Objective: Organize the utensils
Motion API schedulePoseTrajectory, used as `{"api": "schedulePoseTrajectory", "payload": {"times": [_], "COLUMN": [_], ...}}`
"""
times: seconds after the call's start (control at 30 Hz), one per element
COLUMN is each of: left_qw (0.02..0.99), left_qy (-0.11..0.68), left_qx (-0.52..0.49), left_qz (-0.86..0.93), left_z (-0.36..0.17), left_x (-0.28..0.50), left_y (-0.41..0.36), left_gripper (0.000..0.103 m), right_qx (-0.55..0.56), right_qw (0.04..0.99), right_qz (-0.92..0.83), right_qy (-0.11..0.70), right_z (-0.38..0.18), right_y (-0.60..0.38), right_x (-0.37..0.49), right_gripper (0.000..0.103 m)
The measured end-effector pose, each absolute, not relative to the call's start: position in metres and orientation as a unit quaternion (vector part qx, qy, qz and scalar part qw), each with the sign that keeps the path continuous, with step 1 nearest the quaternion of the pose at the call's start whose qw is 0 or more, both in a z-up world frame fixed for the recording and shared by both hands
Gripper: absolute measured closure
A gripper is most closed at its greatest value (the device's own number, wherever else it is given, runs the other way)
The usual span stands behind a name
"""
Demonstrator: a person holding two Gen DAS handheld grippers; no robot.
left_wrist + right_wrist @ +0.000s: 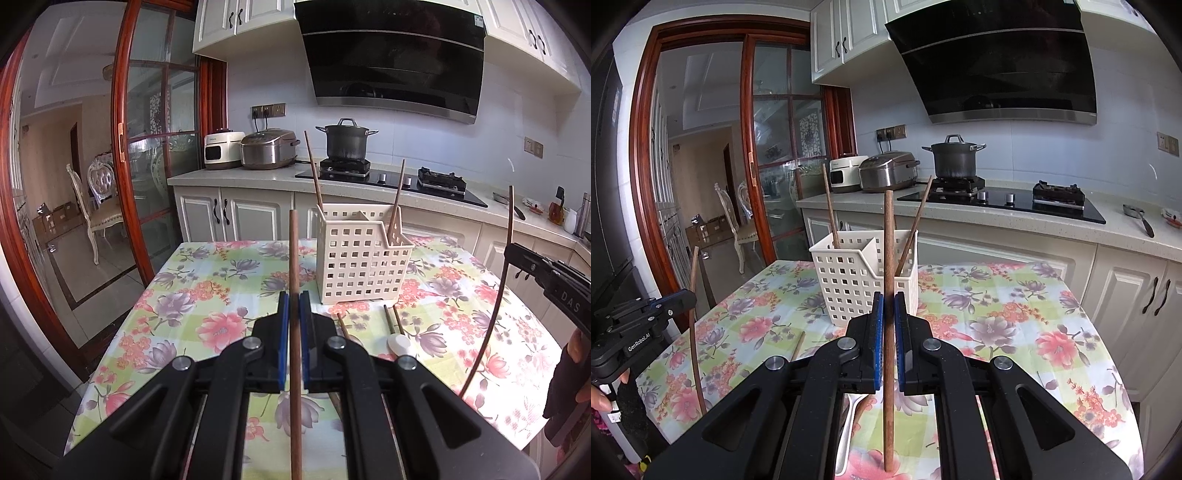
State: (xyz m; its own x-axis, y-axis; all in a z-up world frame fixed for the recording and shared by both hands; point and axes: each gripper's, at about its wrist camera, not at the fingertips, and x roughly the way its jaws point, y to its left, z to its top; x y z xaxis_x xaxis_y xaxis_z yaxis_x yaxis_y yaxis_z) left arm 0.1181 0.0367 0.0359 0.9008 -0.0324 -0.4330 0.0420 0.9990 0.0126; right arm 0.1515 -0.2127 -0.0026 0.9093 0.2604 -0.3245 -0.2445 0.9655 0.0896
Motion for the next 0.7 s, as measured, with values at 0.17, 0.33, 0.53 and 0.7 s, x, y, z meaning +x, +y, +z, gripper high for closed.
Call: {"api": "schedulePoseTrajectory", "payload": {"times": [0.17,0.33,0.53,0.7], "left_qw": [0.976,0.978,0.98,0.981], "left_qy": [0.215,0.207,0.197,0.191], "left_qx": [0.014,0.019,0.022,0.024], "left_qz": [-0.02,-0.013,-0.009,-0.006], "left_z": [0.04,0.043,0.048,0.051], "left_x": [0.113,0.11,0.106,0.104], "left_y": [0.035,0.032,0.032,0.032], "left_gripper": [0.097,0.097,0.097,0.097], "right_qx": [0.02,0.016,0.015,0.012], "right_qw": [0.978,0.979,0.981,0.982], "right_qz": [0.13,0.128,0.126,0.125], "right_qy": [0.161,0.155,0.147,0.141], "right_z": [0.001,0.004,0.008,0.012], "right_y": [-0.211,-0.211,-0.212,-0.211], "right_x": [0.147,0.144,0.14,0.138], "right_gripper": [0.097,0.097,0.097,0.097]}}
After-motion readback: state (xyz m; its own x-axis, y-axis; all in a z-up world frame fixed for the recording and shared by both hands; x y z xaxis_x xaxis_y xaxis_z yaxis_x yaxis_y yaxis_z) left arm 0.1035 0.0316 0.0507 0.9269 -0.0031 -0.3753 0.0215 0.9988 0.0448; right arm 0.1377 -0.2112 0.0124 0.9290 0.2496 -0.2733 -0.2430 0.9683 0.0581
